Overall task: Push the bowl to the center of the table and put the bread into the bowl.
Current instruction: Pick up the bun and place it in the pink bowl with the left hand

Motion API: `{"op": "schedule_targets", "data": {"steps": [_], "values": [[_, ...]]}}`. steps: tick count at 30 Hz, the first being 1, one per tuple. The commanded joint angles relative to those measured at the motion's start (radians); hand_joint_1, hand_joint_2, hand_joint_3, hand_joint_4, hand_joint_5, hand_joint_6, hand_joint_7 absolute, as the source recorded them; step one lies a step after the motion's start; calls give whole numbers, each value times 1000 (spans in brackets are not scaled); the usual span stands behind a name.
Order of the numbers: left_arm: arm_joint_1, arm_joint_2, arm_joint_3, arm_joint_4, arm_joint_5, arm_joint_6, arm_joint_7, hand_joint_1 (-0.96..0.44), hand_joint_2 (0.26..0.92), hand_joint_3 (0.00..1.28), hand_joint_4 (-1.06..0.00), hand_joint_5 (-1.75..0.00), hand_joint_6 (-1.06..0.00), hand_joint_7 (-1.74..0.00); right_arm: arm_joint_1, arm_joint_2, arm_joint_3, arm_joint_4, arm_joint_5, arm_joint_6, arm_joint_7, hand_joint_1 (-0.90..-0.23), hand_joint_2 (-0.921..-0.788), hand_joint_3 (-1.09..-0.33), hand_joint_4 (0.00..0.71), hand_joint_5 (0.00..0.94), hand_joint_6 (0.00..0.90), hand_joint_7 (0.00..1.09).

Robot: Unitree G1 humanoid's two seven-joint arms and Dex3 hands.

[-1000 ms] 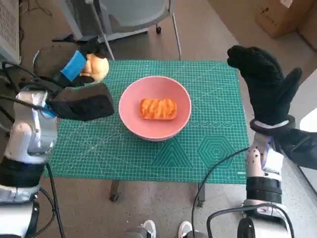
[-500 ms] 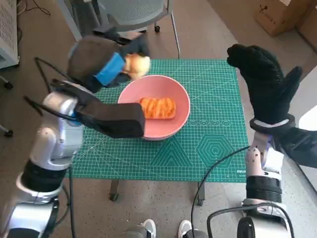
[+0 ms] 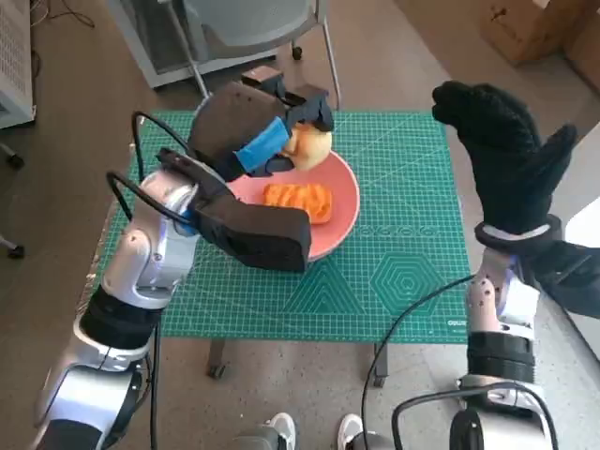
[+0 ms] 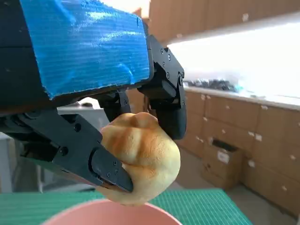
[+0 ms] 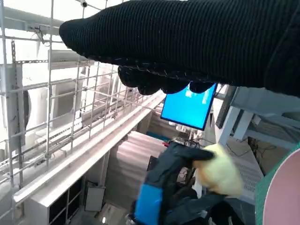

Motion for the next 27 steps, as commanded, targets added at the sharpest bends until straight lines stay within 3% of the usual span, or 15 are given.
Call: {"op": "schedule_targets", "data": {"steps": [1,3,7,9,11,14,18,27], "values": [[-20,-17,-10,45,2,-17,8,2,920,41,-736,-1095,-636,-1176,41,-5,0,-10,-6,13,-12,-621,-921,-580,271,3,416,7],[-21,-20,-14,67,5,-15,5,2,921,46,-734,-1105,-626,-1179,45,-7,0,-16,-8,13,-16,-620,-921,-580,271,3,417,7],[-27,-32,-23,114,10,26,-30,2,921,133,-680,-1221,-491,-1244,55,-9,1,-35,-11,20,-25,-618,-921,-582,272,3,417,7],[-28,-42,-23,120,-1,69,-75,4,867,119,-544,-903,-411,-915,60,-9,1,-46,-10,25,-29,-620,-921,-583,271,2,417,6],[-27,-52,-21,109,-13,129,-136,-30,842,71,-427,-456,-354,-521,64,-8,2,-57,-10,30,-34,-625,-921,-584,271,2,416,6],[-25,-56,-23,91,-16,180,-189,-71,830,35,-316,-162,-300,-271,67,-6,3,-64,-12,34,-40,-629,-921,-586,270,1,416,5],[-15,-49,-29,66,-11,211,-231,-179,810,12,-192,-35,-247,-147,70,-1,7,-67,-17,33,-48,-634,-921,-589,266,0,414,4],[7,-29,-18,59,-32,186,-240,-329,785,1,-108,-2,-202,-80,54,1,12,-41,-24,19,-53,-638,-921,-589,260,0,410,2]]}}
